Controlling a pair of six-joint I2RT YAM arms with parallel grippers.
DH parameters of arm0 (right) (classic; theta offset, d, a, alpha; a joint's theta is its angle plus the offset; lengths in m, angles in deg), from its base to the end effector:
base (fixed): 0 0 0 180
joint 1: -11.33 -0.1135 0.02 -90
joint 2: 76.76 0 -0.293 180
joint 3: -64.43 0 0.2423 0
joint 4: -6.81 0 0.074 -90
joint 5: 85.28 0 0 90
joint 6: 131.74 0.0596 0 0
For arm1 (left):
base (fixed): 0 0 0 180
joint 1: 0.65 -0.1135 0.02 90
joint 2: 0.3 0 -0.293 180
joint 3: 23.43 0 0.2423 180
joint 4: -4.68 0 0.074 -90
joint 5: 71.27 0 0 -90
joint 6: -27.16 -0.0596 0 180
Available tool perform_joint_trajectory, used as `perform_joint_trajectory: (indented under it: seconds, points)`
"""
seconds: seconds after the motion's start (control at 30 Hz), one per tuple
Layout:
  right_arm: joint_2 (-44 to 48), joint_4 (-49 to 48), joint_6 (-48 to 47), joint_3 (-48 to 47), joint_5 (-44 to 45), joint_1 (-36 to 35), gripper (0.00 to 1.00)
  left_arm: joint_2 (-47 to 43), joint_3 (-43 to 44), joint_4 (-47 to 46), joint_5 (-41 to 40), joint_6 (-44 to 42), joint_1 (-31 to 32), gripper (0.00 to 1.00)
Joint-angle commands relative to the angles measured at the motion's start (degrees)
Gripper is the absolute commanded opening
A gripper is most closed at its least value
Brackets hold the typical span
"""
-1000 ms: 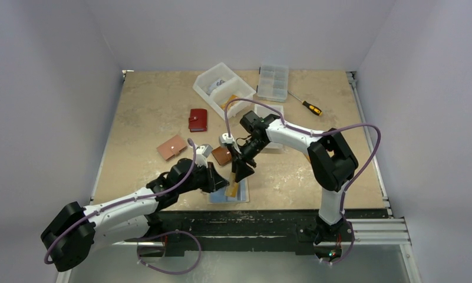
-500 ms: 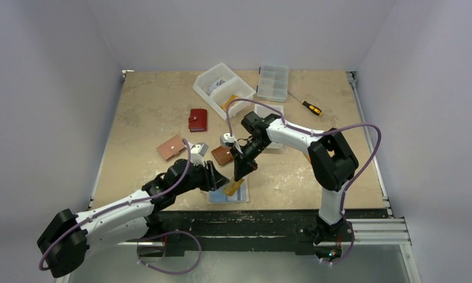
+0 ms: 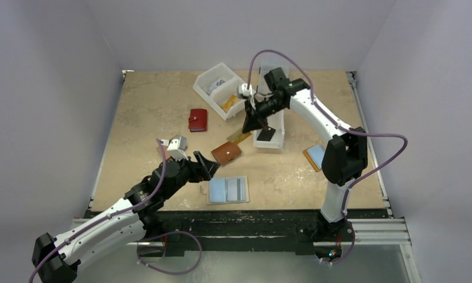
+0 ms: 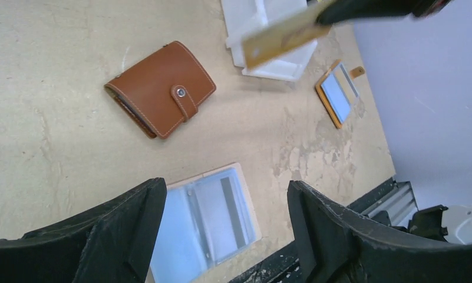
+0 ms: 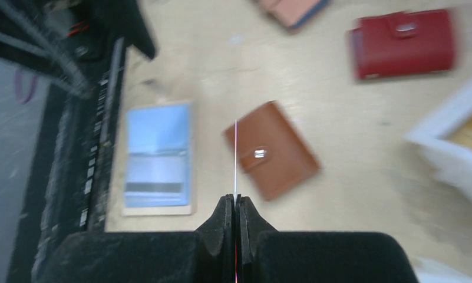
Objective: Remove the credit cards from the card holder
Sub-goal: Place the credit card in the storage box.
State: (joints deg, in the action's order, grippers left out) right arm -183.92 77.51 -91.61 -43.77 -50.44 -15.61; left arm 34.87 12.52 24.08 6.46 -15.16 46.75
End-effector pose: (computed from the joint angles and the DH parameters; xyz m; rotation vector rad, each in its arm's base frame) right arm 0.3222 0.2186 0.2965 -1.6552 1.7286 1.1348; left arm 0.1096 -0.1004 0.2433 -0.1586 1.9913 -0.9109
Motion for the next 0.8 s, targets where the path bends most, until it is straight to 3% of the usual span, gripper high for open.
perform_joint_trajectory:
  seconds: [0.0, 0.27, 0.77]
  points:
    - [-4.0, -0.8, 11.7, -12.8, 7.0, 2.5, 0.00, 0.2, 2.2, 2.0, -4.3, 0.8, 0.0, 0.80]
    - [-10.2, -11.5, 25.3, -25.9, 15.0, 3.4, 0.00, 1.7, 3.6, 2.6, -5.1, -0.1, 0.0, 0.80]
    - [-18.5, -15.7, 28.7, -35.4, 18.9, 3.5, 0.00, 8.7, 4.6, -2.4, -7.2, 1.2, -0.1, 0.80]
